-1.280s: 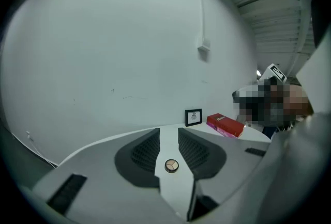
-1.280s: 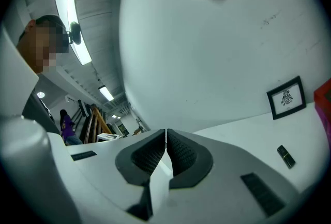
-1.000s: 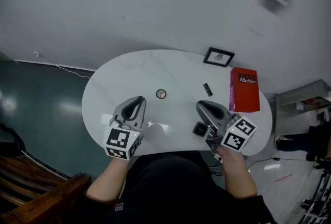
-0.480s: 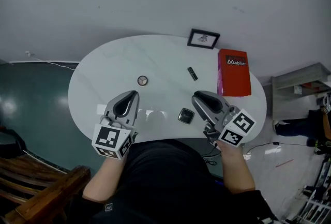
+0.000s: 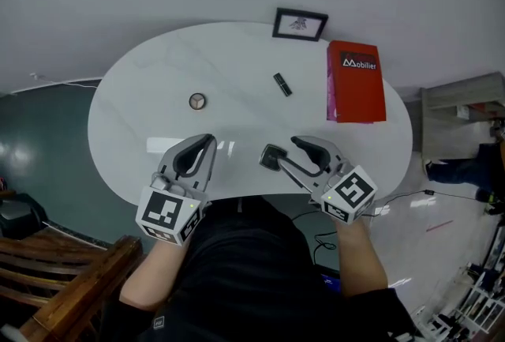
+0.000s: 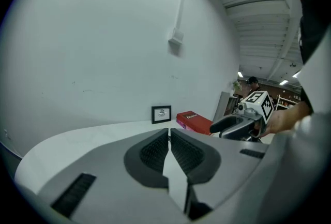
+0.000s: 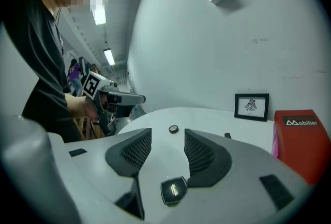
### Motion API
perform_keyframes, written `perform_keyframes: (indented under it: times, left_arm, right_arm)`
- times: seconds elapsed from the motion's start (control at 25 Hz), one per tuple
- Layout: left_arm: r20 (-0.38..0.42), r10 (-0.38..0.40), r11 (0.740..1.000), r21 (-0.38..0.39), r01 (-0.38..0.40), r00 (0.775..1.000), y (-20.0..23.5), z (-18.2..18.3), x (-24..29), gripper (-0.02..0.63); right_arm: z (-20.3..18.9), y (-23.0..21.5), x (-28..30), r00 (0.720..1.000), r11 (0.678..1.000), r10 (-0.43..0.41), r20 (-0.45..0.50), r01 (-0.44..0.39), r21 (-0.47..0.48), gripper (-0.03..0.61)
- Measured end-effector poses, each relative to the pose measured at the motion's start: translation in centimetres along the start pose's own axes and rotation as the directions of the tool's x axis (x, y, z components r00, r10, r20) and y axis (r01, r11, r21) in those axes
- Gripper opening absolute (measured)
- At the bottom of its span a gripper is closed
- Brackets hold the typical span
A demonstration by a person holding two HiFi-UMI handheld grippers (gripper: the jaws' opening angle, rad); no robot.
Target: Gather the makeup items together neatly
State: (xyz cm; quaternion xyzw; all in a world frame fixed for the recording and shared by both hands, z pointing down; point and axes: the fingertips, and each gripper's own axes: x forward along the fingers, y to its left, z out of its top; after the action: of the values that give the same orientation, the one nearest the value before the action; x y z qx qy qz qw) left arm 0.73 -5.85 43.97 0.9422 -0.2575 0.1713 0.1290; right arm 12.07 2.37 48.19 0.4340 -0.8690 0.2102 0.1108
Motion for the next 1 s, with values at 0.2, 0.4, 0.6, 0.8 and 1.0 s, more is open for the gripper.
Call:
perform_keyframes:
  times: [0.2,0.4,0.6,0.8,1.0]
  left_arm:
    - [-0.053,-0.009,1.000,-0.027,0.008,0.999,-1.0,-2.2,0.2,0.024]
    - [-0.105,-0.016,0.999,-0.052,0.010,0.994,-1.5,-4.7,0.5,0.023]
    - [-0.125,-0.017,0.998,-0.062,0.009,0.992,-2.1,-5.9,0.2,0.025]
    - [-0.138,-0.005,0.998,-0.063,-0.004,0.990,-2.1,-6.7,-0.7,0.023]
    - [-0.143,0.007,0.997,-0.078,-0.018,0.990,-2.0,-7.0,-1.2,0.025]
  right_arm:
    - [-5.2,0.2,1.0,0.986,0.996,0.001,-0.166,-0.017,-0.093,0.204]
    - [-8.9,1.1,2.2,0.973,0.988,0.055,-0.222,-0.086,-0.130,0.238]
    - [-12.2,0.9,3.1,0.953,0.985,0.047,-0.299,-0.094,-0.145,0.250]
    - [-15.1,0.1,3.7,0.925,0.977,0.010,-0.379,-0.090,-0.193,0.261]
    - [-17.0,-1.3,4.2,0.889,0.971,-0.052,-0.455,-0.062,-0.233,0.264]
